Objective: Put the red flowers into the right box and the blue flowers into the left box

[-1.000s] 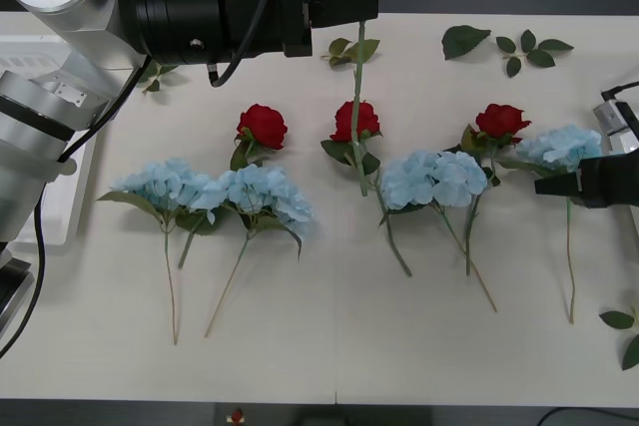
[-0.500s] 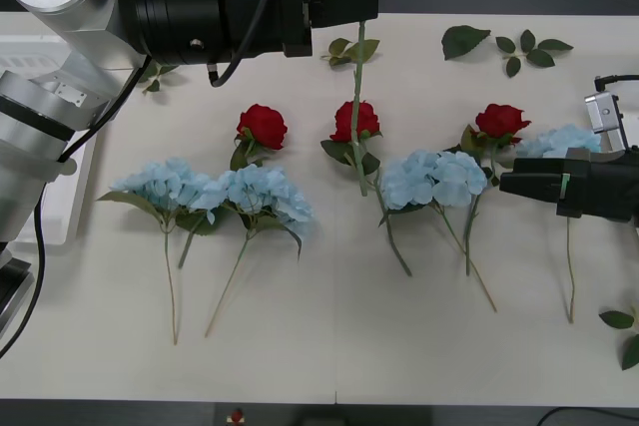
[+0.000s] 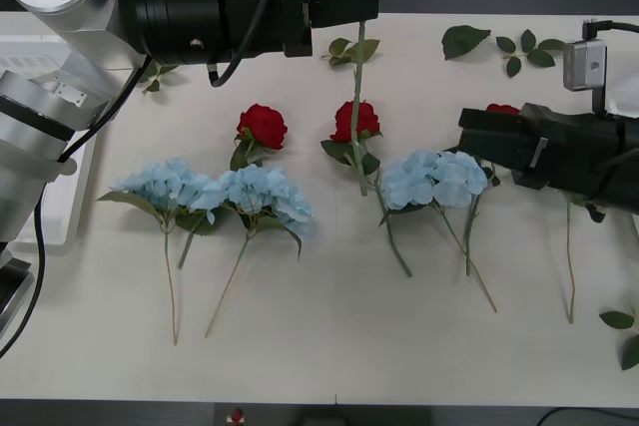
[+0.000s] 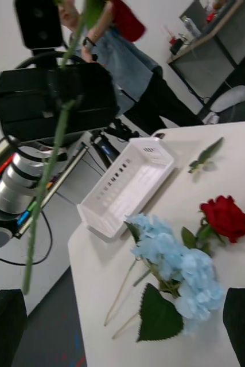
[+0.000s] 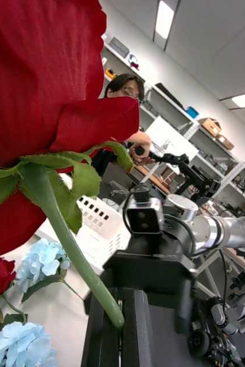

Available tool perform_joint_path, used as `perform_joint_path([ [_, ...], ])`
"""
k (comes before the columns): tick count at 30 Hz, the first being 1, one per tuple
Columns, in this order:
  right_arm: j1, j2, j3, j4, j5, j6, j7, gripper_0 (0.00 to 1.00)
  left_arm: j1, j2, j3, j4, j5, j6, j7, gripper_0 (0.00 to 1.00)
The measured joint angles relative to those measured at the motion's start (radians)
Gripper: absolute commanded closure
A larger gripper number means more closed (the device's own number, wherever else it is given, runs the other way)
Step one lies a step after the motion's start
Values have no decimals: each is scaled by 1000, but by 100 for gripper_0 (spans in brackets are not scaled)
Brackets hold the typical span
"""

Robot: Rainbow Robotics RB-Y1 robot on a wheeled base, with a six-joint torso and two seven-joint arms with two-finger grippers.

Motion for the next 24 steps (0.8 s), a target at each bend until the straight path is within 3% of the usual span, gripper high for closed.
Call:
perform_joint_path([
  [9,28,69,22,-132,-9,-46,0,0,0,0,0,0,0,0,0,100],
  [18,31,138,125,-190,-9,-272,0,0,0,0,0,0,0,0,0,100],
  [24,6,190,129,-194,-9,-329,0,0,0,0,0,0,0,0,0,100],
])
